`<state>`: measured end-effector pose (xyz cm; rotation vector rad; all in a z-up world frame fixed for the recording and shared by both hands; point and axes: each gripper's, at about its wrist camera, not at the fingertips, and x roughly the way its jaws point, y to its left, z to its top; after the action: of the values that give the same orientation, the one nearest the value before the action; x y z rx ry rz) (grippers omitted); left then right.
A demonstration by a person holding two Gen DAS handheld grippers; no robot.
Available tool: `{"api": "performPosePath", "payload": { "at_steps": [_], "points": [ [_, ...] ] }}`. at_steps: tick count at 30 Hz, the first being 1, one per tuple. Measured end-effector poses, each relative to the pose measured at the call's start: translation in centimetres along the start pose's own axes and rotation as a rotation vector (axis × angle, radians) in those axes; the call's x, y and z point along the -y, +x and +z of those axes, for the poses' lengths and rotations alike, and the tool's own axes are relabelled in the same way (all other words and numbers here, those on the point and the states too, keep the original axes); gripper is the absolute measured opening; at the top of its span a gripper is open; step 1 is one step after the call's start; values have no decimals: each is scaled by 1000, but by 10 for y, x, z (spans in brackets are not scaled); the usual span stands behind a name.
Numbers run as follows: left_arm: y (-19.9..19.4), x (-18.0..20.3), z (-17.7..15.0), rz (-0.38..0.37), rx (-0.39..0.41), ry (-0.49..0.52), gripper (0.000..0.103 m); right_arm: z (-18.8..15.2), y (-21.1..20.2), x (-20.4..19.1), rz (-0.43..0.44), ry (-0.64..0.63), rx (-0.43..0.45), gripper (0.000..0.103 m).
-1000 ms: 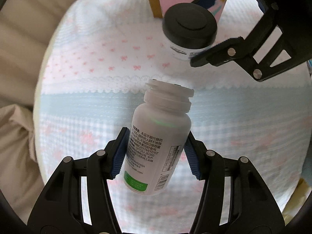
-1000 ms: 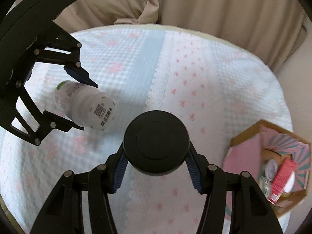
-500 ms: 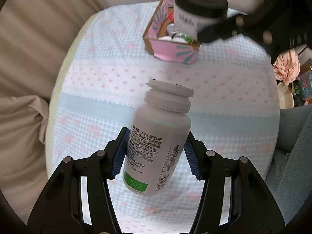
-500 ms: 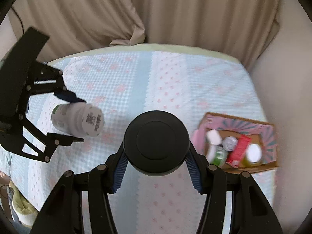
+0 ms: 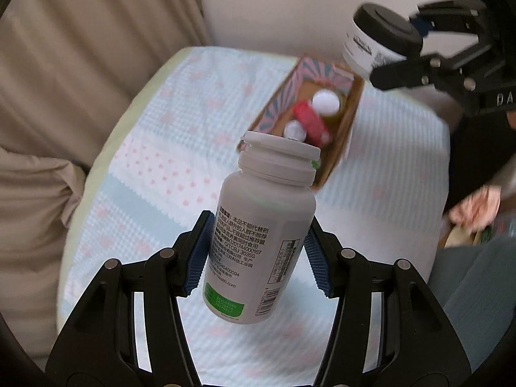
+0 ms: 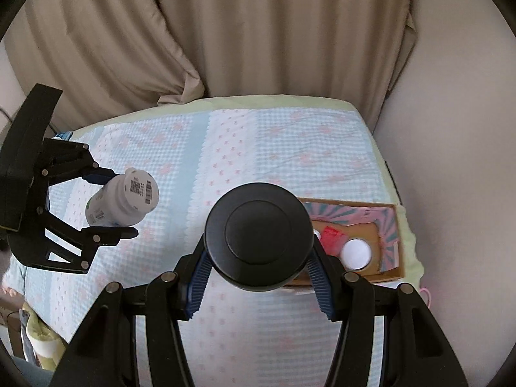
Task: Organize rigid objects
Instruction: 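Carry pill bottle and black-lidded jar over the cardboard box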
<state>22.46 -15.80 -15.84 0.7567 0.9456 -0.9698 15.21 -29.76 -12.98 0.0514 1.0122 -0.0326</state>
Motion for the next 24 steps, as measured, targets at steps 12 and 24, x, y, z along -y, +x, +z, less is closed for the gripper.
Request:
{"api": "performPosePath", "payload": {
  "at_steps": [12,24],
  "points": [
    [85,59,109,-62,-26,-132,52,2,29,137,-12,15,-55,52],
    [193,61,136,-74,-159,-242,52,0,119,216,-25,119,-167,52]
  ]
}}
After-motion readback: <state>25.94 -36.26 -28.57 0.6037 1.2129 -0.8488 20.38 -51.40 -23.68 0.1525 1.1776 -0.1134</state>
